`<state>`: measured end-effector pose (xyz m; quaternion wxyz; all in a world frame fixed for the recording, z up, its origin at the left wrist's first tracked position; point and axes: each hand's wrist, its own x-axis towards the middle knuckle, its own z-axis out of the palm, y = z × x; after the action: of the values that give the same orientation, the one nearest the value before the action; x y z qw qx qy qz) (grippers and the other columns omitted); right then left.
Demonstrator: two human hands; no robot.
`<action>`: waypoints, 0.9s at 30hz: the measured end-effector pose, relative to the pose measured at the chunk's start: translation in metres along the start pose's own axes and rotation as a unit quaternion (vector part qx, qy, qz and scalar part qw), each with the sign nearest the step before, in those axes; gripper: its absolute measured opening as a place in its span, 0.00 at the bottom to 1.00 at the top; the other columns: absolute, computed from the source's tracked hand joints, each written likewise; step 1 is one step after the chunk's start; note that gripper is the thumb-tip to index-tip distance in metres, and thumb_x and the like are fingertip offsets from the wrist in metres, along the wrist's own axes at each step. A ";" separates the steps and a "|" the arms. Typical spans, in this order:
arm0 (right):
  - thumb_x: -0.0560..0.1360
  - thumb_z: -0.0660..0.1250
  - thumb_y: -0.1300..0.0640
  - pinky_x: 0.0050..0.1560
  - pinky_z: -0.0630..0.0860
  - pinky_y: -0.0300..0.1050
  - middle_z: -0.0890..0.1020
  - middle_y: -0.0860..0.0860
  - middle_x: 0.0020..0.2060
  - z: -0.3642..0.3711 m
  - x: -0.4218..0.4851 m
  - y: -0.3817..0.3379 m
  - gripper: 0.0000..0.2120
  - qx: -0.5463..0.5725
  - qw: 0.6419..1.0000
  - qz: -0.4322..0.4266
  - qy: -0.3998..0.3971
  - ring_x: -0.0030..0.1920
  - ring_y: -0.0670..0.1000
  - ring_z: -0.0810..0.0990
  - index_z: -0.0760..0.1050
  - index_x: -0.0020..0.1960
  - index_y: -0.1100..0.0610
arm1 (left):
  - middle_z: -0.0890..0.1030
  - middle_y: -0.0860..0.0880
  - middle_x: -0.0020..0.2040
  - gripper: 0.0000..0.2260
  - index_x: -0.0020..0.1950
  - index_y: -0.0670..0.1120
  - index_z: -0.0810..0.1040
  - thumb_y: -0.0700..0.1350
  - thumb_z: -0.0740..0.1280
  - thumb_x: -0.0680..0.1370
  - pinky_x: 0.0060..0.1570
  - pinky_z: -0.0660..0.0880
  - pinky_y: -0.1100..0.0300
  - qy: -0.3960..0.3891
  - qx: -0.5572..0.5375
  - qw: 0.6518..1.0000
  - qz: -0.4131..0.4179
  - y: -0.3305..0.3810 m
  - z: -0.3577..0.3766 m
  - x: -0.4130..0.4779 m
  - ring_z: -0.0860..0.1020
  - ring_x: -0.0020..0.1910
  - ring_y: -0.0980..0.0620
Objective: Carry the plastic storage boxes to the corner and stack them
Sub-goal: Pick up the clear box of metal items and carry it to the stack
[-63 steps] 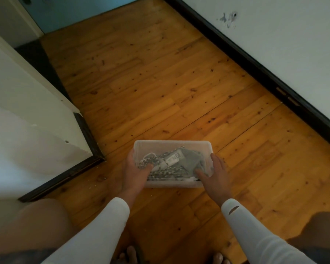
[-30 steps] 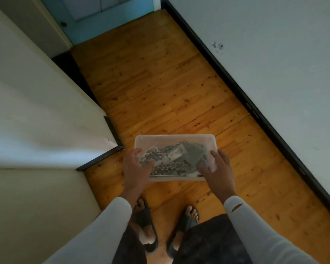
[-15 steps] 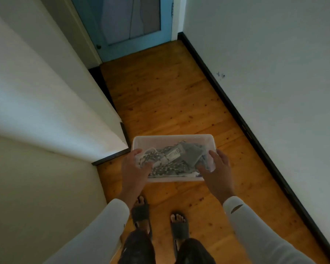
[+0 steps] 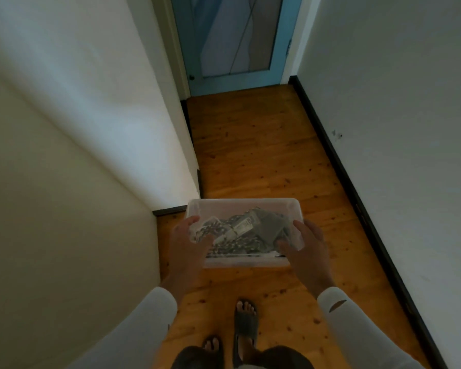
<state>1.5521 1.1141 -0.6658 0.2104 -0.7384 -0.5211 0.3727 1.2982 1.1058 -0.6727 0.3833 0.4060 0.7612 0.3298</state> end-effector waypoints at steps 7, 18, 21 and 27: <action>0.72 0.72 0.49 0.52 0.71 0.43 0.63 0.48 0.71 0.011 -0.048 -0.005 0.29 0.007 1.000 -0.017 0.002 0.66 0.51 0.65 0.68 0.71 0.50 | 0.70 0.47 0.63 0.25 0.67 0.48 0.74 0.47 0.75 0.72 0.38 0.65 0.76 0.028 0.016 0.999 -0.002 -0.020 -0.031 -0.041 0.68 0.55 0.57; 0.72 0.72 0.50 0.61 0.74 0.58 0.64 0.48 0.70 0.017 -0.118 0.007 0.27 0.002 0.999 -0.052 -0.011 0.66 0.53 0.67 0.70 0.69 0.50 | 0.71 0.45 0.64 0.24 0.67 0.50 0.74 0.46 0.75 0.72 0.59 0.67 0.58 0.056 0.006 0.998 -0.015 -0.056 -0.059 -0.117 0.69 0.64 0.47; 0.72 0.72 0.51 0.62 0.73 0.58 0.64 0.48 0.71 0.012 -0.137 0.016 0.28 -0.010 0.997 -0.072 -0.041 0.68 0.54 0.66 0.69 0.70 0.52 | 0.72 0.45 0.63 0.24 0.67 0.50 0.74 0.47 0.75 0.72 0.62 0.71 0.53 0.081 -0.003 0.996 -0.034 -0.066 -0.058 -0.150 0.72 0.63 0.46; 0.73 0.72 0.52 0.64 0.71 0.56 0.68 0.51 0.69 -0.006 -0.178 0.034 0.24 -0.042 0.985 -0.150 -0.068 0.68 0.54 0.65 0.72 0.67 0.53 | 0.75 0.44 0.62 0.24 0.66 0.49 0.75 0.46 0.76 0.71 0.58 0.77 0.47 0.136 -0.023 0.988 -0.067 -0.087 -0.049 -0.221 0.75 0.59 0.46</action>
<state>1.5454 0.9369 -0.6269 0.1974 -0.6328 -0.6544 0.3638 1.3078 0.8648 -0.6496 0.3066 0.2968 0.8239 0.3730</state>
